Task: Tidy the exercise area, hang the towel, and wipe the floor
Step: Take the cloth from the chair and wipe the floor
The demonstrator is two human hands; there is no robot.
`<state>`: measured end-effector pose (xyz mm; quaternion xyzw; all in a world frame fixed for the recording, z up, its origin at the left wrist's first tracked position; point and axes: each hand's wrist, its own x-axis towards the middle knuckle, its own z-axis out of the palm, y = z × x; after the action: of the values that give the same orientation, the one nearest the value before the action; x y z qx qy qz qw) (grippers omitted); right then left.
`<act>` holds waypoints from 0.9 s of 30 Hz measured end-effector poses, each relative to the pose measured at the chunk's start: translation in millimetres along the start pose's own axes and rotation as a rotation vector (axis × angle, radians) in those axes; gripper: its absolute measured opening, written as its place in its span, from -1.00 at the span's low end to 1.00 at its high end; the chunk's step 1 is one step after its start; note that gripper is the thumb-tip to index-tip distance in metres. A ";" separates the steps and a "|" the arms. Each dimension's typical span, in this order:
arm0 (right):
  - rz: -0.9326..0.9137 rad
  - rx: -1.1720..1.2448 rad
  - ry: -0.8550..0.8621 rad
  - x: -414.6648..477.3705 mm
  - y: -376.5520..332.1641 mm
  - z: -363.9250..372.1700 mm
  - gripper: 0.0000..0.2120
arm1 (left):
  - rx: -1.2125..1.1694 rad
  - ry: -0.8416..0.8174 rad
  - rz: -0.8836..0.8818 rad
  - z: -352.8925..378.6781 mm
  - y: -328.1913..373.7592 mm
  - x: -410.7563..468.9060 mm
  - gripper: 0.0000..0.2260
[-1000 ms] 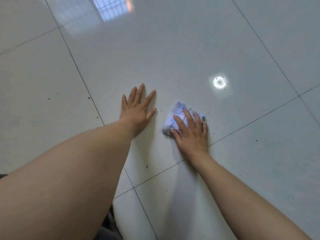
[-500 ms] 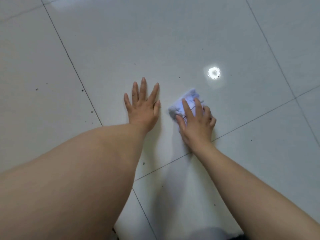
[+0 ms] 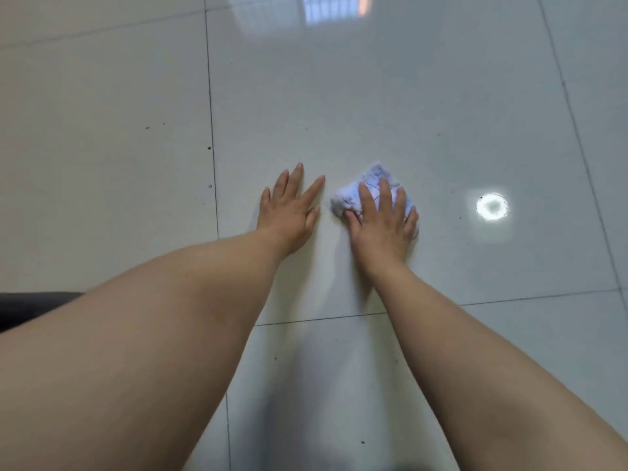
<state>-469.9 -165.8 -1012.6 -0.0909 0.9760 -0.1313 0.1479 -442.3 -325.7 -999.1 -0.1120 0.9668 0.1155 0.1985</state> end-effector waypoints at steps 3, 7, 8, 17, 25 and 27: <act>0.066 0.005 0.014 12.0 35.8 -12.9 -0.49 | 0.008 -0.009 0.036 2.5 32.7 -4.2 -0.51; 0.157 0.022 0.090 -0.2 90.3 -23.2 -0.53 | 0.041 -0.081 0.117 9.1 78.4 -13.8 -0.50; 0.167 0.029 0.096 -6.9 99.5 -24.4 -0.54 | 0.042 -0.100 0.105 11.3 90.0 -16.6 -0.49; 0.343 0.096 0.165 -54.7 165.5 -31.8 -0.55 | -0.013 -0.089 0.021 44.3 199.7 -23.4 -0.47; 0.567 0.149 0.196 -76.6 221.7 -47.7 -0.54 | 0.052 -0.056 0.282 61.8 252.3 -11.6 -0.51; 0.598 0.170 0.208 -74.5 226.5 -49.8 -0.52 | 0.056 -0.047 0.323 60.0 257.7 -1.4 -0.50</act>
<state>-446.8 76.6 -1011.1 0.2264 0.9549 -0.1717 0.0863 -487.2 -65.1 -1006.1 0.0534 0.9702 0.1213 0.2031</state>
